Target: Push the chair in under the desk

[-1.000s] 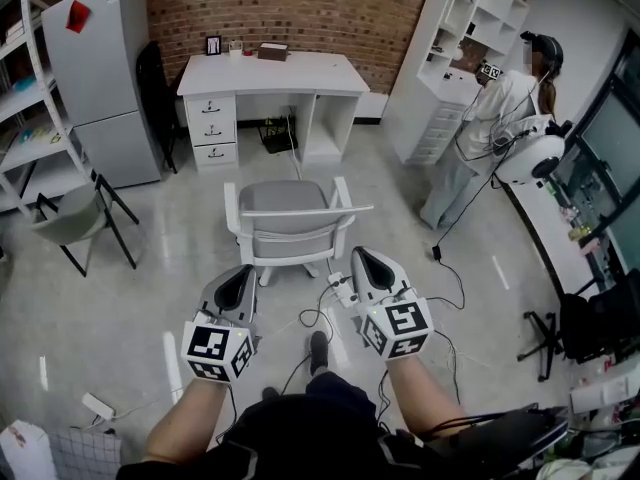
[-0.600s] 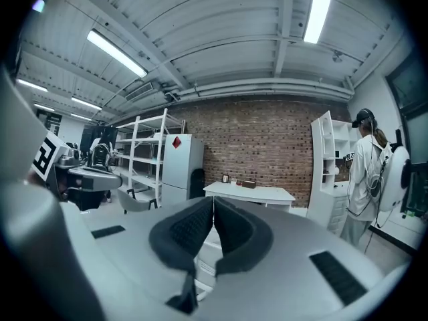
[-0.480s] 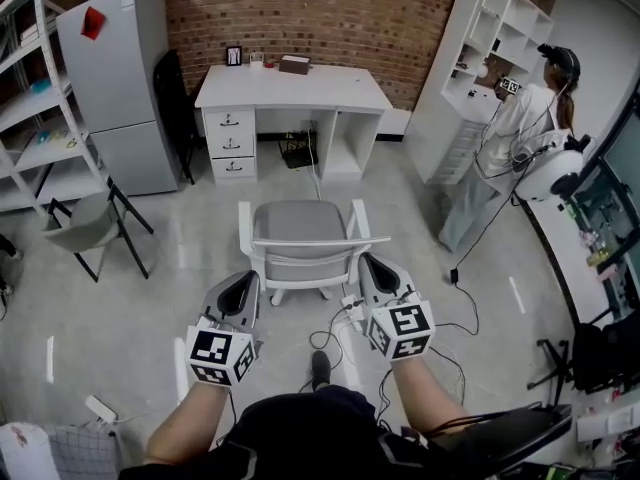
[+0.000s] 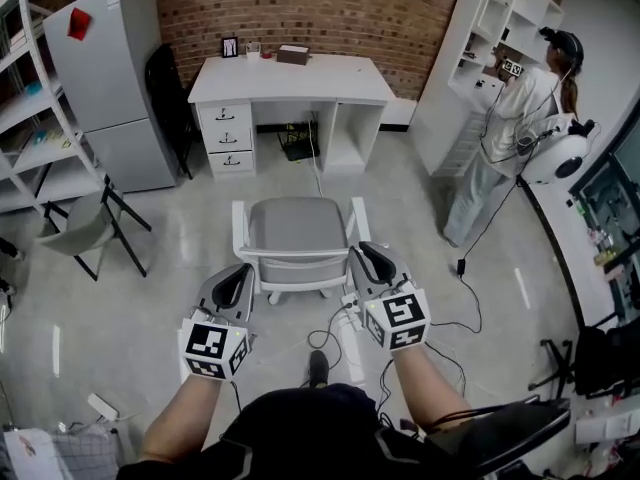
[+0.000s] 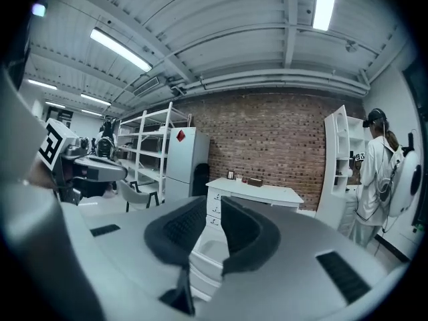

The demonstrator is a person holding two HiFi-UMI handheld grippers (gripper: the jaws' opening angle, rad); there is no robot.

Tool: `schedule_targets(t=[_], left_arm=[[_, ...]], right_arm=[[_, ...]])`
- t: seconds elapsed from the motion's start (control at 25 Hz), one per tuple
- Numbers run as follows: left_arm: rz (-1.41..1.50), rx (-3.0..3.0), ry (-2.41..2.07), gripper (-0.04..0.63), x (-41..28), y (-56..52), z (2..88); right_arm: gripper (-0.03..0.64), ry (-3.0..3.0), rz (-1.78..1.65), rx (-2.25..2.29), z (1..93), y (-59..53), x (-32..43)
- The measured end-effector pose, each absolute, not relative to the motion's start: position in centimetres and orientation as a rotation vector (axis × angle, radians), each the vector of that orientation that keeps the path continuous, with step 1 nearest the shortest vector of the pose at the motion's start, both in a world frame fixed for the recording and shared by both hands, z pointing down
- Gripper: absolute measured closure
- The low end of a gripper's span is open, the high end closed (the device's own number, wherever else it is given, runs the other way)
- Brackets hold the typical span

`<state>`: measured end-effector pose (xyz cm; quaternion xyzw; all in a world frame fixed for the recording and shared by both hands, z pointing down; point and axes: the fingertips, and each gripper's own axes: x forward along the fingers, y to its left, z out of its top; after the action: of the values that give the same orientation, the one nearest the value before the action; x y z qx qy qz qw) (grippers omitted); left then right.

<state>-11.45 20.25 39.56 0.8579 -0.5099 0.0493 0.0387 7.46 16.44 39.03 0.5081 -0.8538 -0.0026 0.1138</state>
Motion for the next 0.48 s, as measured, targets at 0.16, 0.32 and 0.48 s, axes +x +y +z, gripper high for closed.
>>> schedule_targets(t=[0.16, 0.32, 0.48], left_arm=[[0.267, 2.647, -1.582, 0.588, -10.8, 17.7, 40.8], [0.394, 2.638, -1.532, 0.586, -9.3, 16.2, 43.6], [0.444, 2.604, -1.519, 0.586, -8.5, 14.6, 45.3]], right_arm=[[0.525, -2.488, 0.005, 1.408, 41.0, 13.9, 7.8], [0.494, -2.449, 0.006, 1.301, 44.4, 12.4, 8.5], [0.48, -2.433, 0.002, 1.212, 46.9, 11.0, 9.0]])
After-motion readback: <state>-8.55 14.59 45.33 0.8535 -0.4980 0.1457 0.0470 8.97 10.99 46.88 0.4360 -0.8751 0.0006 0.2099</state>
